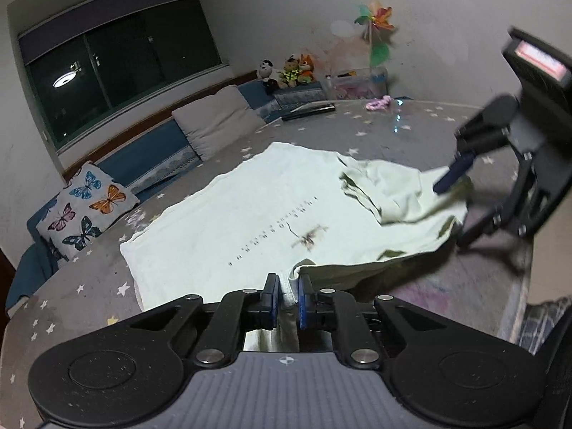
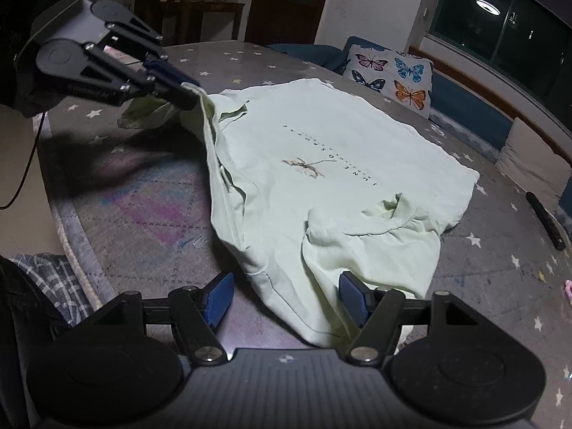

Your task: Fold clothes

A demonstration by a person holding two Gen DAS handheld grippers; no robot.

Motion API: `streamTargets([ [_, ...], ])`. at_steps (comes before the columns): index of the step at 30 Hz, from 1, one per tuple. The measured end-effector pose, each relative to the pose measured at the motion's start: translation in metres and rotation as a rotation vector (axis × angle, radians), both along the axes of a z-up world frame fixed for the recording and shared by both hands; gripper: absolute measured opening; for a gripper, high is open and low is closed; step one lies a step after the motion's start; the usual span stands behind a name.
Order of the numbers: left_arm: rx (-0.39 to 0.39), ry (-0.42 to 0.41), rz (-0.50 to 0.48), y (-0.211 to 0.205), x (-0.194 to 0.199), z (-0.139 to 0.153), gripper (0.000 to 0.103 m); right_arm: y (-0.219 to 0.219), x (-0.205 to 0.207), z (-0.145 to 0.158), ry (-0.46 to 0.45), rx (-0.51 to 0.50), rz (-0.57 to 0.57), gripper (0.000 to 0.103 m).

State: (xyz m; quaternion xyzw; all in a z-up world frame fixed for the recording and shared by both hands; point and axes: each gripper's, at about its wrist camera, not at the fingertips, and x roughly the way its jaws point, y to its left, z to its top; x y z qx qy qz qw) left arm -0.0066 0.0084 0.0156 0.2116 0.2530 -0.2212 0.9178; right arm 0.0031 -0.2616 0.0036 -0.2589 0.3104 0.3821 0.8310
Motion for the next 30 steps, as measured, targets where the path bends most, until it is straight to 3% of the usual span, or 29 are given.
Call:
streamTargets([
  [2, -0.013, 0.009, 0.009, 0.001, 0.005, 0.003, 0.012, 0.0, 0.002, -0.003, -0.013, 0.003, -0.013, 0.066],
  [4, -0.02, 0.013, 0.014, 0.002, 0.007, 0.006, 0.012, -0.002, 0.005, -0.005, -0.016, 0.01, -0.033, 0.059],
  [11, -0.034, 0.037, 0.019, 0.006, -0.001, 0.003, 0.012, -0.015, 0.017, -0.007, 0.004, 0.03, -0.097, 0.016],
  [14, -0.024, 0.039, 0.006, 0.005, -0.011, -0.002, 0.013, -0.018, 0.018, -0.005, 0.003, 0.031, -0.11, 0.005],
  [19, -0.004, 0.037, 0.004, 0.004, -0.028, -0.013, 0.019, -0.014, 0.019, 0.012, -0.039, 0.059, -0.109, 0.003],
  [20, 0.0, 0.036, 0.01, 0.005, -0.032, -0.016, 0.022, -0.014, 0.019, 0.017, -0.049, 0.068, -0.111, 0.003],
  [23, 0.026, 0.012, 0.046, 0.007, -0.042, -0.022, 0.045, -0.013, 0.023, 0.034, -0.078, 0.092, -0.115, 0.003],
  [30, 0.082, -0.024, 0.059, 0.007, -0.051, -0.037, 0.059, 0.001, 0.033, 0.065, -0.139, 0.111, -0.108, 0.003],
])
